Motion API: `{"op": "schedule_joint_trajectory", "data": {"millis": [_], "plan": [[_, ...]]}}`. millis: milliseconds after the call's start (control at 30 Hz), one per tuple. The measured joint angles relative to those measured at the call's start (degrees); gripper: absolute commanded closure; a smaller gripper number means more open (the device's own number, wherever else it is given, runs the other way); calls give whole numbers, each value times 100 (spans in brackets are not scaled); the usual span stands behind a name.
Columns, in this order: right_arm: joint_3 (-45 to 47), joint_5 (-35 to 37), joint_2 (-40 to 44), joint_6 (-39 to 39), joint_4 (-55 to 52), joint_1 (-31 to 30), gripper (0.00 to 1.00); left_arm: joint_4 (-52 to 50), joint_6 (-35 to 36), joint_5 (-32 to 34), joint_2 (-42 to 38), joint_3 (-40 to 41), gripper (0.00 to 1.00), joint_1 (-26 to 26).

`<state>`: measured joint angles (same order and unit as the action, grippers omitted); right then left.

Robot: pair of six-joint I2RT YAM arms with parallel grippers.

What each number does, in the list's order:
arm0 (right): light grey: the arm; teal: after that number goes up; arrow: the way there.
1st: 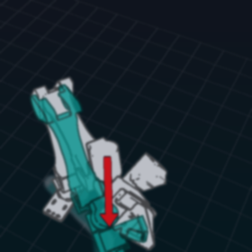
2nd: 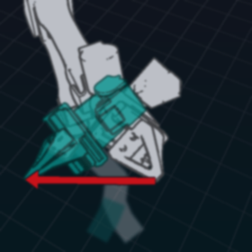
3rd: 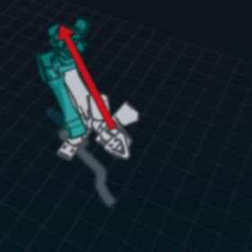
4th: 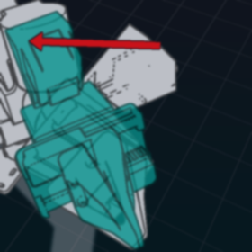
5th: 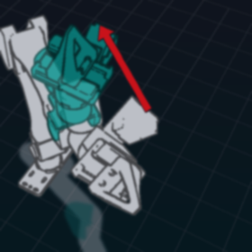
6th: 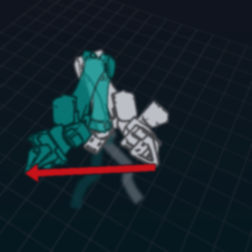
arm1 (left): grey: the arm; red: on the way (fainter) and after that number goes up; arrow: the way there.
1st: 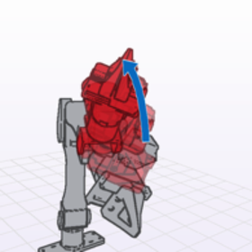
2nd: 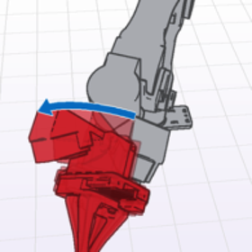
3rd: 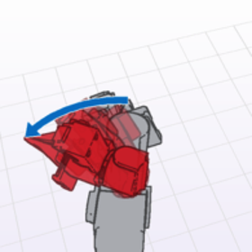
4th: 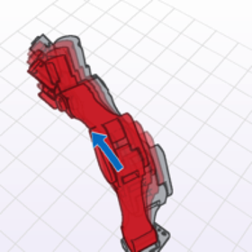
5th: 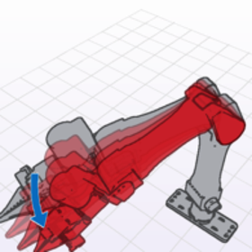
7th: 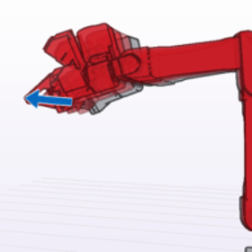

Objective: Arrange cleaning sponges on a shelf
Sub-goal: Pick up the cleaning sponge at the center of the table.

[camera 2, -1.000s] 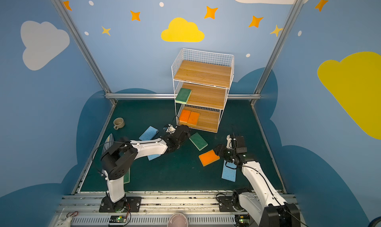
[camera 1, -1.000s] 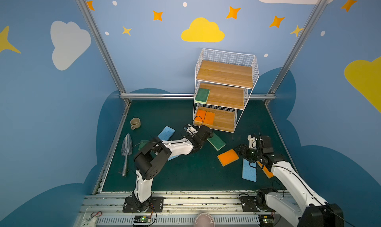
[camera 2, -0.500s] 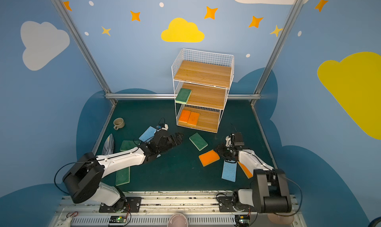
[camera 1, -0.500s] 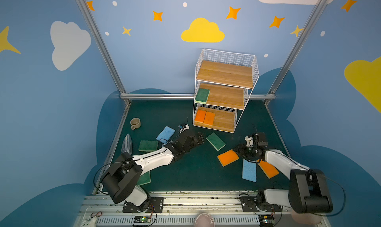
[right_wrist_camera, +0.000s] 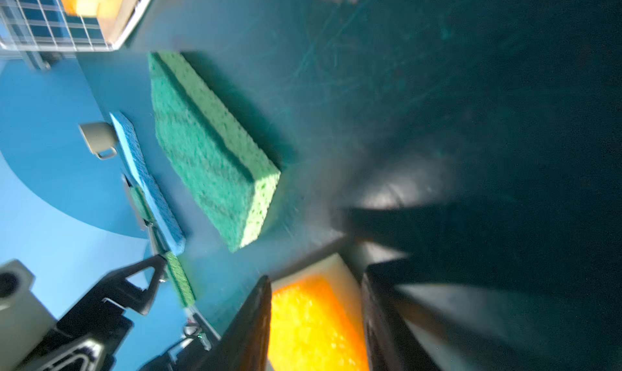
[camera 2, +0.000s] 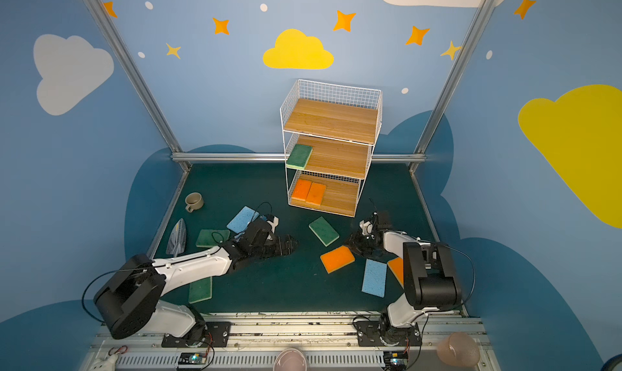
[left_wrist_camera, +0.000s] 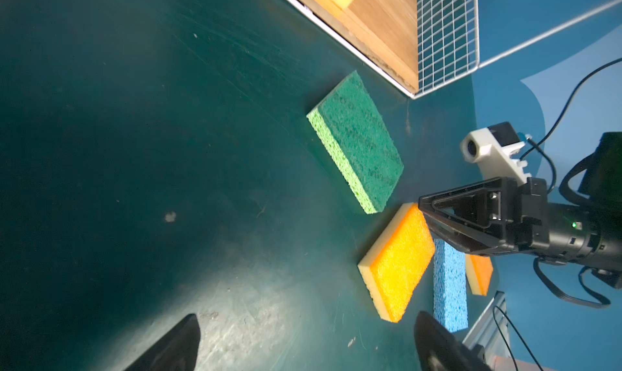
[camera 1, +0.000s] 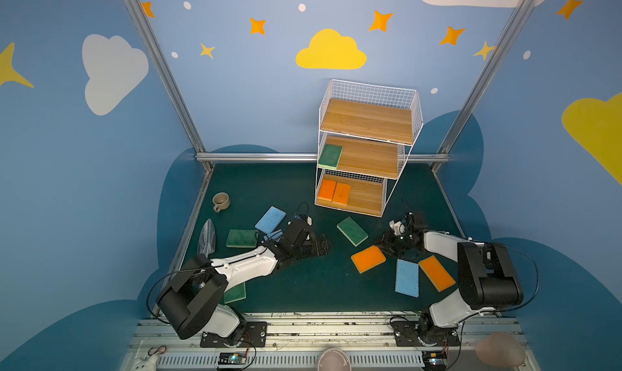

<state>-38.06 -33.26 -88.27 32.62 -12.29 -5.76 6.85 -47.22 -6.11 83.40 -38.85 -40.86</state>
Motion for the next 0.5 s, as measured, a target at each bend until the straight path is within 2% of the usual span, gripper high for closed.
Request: {"op": "schedule_joint_trajectory", "data": {"millis": [233,500], "plan": [[378,140,673,46,-350,-92,50,-57,164,-437,28,11,4,2],[619,278,837,317,-407,-632,61,-151,275,-702,192,4,0,-7]]}}
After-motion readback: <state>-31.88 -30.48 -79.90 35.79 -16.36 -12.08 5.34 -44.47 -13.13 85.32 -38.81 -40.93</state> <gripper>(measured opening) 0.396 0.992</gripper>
